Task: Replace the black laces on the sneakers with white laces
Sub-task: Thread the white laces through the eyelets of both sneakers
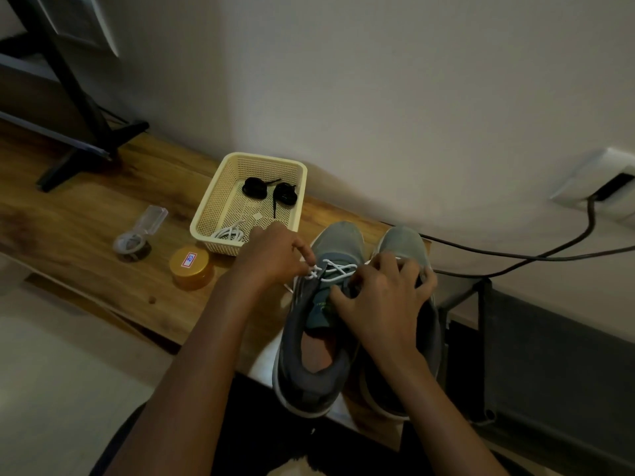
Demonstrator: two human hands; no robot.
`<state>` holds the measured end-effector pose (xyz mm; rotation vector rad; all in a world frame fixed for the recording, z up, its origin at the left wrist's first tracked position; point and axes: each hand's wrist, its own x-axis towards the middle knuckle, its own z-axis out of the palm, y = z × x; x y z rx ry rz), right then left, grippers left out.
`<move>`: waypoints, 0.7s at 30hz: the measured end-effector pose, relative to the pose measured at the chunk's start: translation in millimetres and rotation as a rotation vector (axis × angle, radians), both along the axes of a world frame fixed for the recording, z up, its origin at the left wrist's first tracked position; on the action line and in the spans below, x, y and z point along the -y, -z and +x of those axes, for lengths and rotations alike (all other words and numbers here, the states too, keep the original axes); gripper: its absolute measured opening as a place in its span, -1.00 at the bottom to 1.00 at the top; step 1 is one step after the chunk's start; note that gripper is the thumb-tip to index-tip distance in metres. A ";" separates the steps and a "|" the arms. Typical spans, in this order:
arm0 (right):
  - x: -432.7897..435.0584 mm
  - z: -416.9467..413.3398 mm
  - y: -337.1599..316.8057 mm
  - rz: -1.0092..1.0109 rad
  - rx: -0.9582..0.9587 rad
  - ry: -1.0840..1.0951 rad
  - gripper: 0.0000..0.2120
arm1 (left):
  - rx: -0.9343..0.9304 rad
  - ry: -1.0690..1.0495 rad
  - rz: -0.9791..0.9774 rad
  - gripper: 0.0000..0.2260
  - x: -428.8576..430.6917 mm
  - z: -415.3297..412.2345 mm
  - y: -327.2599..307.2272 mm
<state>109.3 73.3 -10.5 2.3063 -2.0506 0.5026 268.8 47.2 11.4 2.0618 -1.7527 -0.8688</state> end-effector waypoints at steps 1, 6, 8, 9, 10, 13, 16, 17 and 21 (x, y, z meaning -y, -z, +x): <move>1.2 0.1 1.1 -0.006 -0.007 -0.003 -0.74 | 0.050 -0.006 0.007 -0.89 -1.1 -2.0 -0.2; 4.7 2.7 1.5 0.012 -0.026 -0.028 -0.79 | 0.102 -0.021 -0.036 -0.90 -3.0 -10.0 -0.7; 4.6 4.2 0.5 0.042 -0.040 -0.021 -0.80 | 0.076 -0.044 -0.039 -0.80 -2.1 -13.4 -0.2; 4.9 4.2 0.0 0.052 -0.041 -0.018 -0.80 | 0.044 -0.072 -0.034 -0.76 -1.6 -14.2 -0.5; 5.4 3.5 -0.2 0.056 -0.037 -0.017 -0.81 | 0.002 -0.115 -0.040 -0.75 -0.7 -14.2 -1.2; 6.2 2.3 0.1 0.046 -0.016 -0.014 -0.83 | -0.143 -0.320 -0.181 -0.84 2.3 -6.8 -6.7; 5.5 1.9 1.0 0.014 -0.018 -0.024 -0.80 | -0.400 -0.374 -0.199 -0.88 2.3 -4.0 -13.4; 5.9 1.6 0.5 0.014 -0.012 -0.026 -0.77 | -0.485 -0.339 -0.151 -0.89 0.7 -6.6 -14.9; 13.8 -5.0 -7.0 0.065 0.063 0.003 -0.74 | -0.364 -0.125 -0.093 -0.88 -2.1 -12.8 -11.5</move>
